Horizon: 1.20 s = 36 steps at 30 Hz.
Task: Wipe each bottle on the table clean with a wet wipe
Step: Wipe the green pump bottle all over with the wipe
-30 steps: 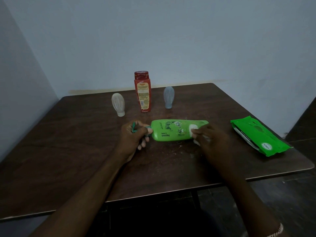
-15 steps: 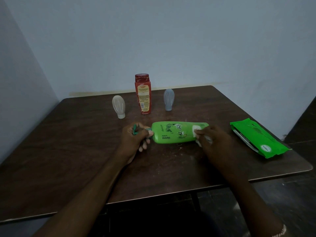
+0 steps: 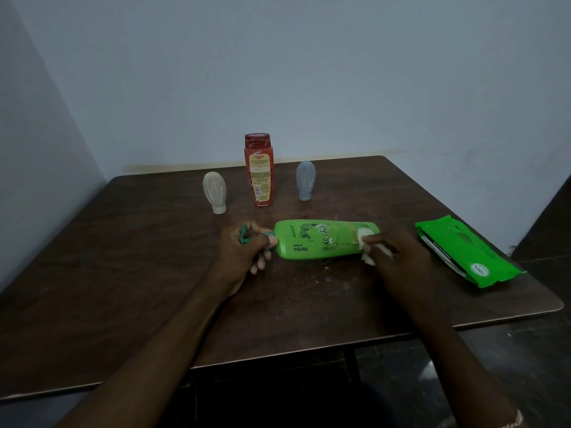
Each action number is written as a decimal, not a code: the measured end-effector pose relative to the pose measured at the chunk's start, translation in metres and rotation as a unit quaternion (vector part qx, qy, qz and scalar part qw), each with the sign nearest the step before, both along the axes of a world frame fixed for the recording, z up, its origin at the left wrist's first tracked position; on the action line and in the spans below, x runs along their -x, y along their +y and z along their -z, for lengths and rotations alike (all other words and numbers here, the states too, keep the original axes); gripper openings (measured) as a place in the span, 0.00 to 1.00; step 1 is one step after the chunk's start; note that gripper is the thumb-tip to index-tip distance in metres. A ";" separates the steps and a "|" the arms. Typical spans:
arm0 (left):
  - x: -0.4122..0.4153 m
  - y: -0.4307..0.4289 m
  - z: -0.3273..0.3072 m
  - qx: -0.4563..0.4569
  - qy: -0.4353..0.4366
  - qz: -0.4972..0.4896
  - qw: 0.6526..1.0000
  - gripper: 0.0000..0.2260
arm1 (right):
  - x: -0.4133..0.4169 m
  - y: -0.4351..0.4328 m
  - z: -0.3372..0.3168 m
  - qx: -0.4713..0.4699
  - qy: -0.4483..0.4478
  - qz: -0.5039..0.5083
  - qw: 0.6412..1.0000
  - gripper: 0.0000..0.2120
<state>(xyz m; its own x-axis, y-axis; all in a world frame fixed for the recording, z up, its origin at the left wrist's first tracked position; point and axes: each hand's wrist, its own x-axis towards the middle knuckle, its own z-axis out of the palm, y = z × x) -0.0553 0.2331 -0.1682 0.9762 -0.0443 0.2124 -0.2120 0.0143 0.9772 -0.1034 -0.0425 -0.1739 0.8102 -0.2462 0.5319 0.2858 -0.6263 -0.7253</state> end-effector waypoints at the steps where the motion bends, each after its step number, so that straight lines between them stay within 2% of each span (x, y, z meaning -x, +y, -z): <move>1: 0.000 0.000 0.000 0.000 -0.001 0.000 1.000 0.05 | -0.003 -0.001 -0.002 -0.004 0.002 0.016 1.000 0.05; 4: 0.001 0.000 -0.001 -0.004 -0.004 -0.003 1.000 0.06 | -0.013 0.008 -0.008 0.004 -0.006 0.024 1.000 0.06; 10: 0.001 0.000 -0.002 0.000 -0.002 -0.001 1.000 0.09 | -0.001 0.027 0.002 0.047 -0.005 -0.081 0.996 0.04; 12: 0.001 0.000 -0.002 -0.002 -0.002 0.000 1.000 0.09 | -0.001 0.014 0.004 0.059 -0.005 -0.066 0.996 0.05; 17: 0.002 0.000 -0.001 -0.008 -0.004 0.001 1.000 0.09 | -0.013 -0.004 -0.009 0.030 -0.008 0.047 0.998 0.05; 20: 0.002 0.000 -0.002 -0.012 -0.007 -0.002 1.000 0.09 | -0.013 0.009 -0.010 0.044 -0.006 0.011 0.999 0.07; 23: 0.002 0.000 -0.002 -0.007 -0.005 -0.001 1.000 0.09 | -0.004 0.017 -0.004 0.051 0.003 -0.039 0.998 0.01; 28: 0.001 0.000 -0.002 -0.011 -0.006 0.004 1.000 0.08 | -0.011 -0.006 -0.003 0.021 0.024 0.036 0.999 0.01; 30: 0.001 0.001 -0.001 -0.010 -0.009 0.005 1.000 0.09 | -0.020 -0.011 -0.006 0.016 0.019 0.052 0.998 0.06; 32: 0.001 0.002 0.000 -0.009 -0.009 0.005 1.000 0.09 | -0.025 -0.010 -0.008 0.050 -0.001 0.034 0.998 0.08; 36: 0.001 0.002 0.000 -0.014 -0.005 0.008 1.000 0.06 | -0.018 -0.005 -0.006 0.096 0.008 -0.026 0.995 0.05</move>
<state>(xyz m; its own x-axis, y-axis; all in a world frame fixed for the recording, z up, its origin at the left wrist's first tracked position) -0.0559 0.2351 -0.1678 0.9733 -0.0663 0.2199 -0.2211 -0.0100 0.9752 -0.0853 -0.0471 -0.1679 0.8283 -0.0998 0.5513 0.3098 -0.7383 -0.5992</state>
